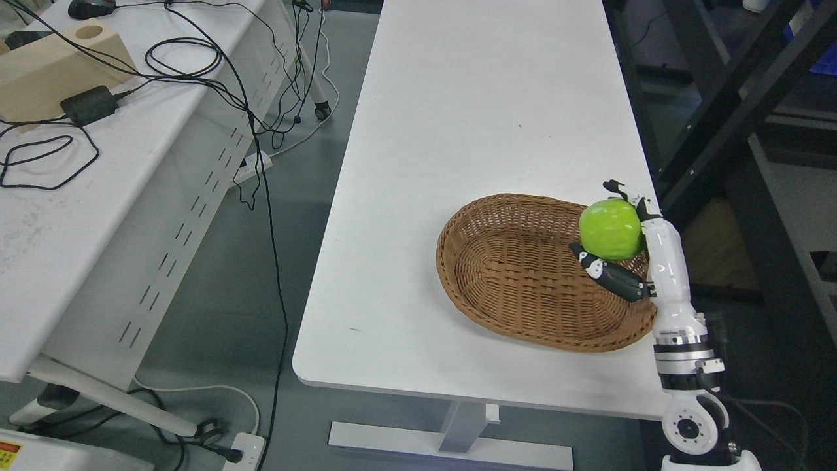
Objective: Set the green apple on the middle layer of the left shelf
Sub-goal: 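Carry the green apple out of the basket past the table edge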
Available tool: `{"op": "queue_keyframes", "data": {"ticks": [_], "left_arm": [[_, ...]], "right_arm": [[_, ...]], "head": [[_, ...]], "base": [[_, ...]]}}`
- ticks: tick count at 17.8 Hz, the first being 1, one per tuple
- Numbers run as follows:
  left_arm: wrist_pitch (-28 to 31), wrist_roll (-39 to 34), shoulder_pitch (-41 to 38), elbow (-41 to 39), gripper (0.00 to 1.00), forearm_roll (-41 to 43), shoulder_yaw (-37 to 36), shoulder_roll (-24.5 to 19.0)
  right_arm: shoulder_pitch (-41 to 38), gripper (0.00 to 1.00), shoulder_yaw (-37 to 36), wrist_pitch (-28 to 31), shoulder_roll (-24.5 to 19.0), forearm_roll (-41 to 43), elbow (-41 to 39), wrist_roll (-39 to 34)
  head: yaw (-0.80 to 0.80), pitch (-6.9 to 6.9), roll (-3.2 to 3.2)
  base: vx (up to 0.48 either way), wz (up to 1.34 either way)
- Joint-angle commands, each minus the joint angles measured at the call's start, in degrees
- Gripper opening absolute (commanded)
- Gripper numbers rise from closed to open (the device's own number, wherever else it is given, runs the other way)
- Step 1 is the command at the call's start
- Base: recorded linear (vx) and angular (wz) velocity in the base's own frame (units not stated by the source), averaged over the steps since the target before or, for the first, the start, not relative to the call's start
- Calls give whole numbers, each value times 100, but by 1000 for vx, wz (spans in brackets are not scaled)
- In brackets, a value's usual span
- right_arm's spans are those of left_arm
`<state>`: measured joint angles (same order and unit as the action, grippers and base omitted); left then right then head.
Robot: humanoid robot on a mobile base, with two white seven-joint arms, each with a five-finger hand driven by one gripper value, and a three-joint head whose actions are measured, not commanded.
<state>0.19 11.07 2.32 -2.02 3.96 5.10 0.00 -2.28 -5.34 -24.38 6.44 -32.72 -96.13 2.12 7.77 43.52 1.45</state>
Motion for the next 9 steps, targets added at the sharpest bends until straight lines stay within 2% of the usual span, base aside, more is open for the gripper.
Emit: {"op": "queue_keyframes", "data": {"ticks": [1,9], "left_arm": [[-28,1,-4,0,100,0,0,-100],[-28,1,-4,0,100,0,0,-100]], "right_arm": [[-176,1,-389,-14,-275,91,-266,8],[-413,1,-397,-5,-275,91,-266,-9]], "head": [[0,0,0],[0,0,0]], "base": [[-40,0],[-112,-15]]}}
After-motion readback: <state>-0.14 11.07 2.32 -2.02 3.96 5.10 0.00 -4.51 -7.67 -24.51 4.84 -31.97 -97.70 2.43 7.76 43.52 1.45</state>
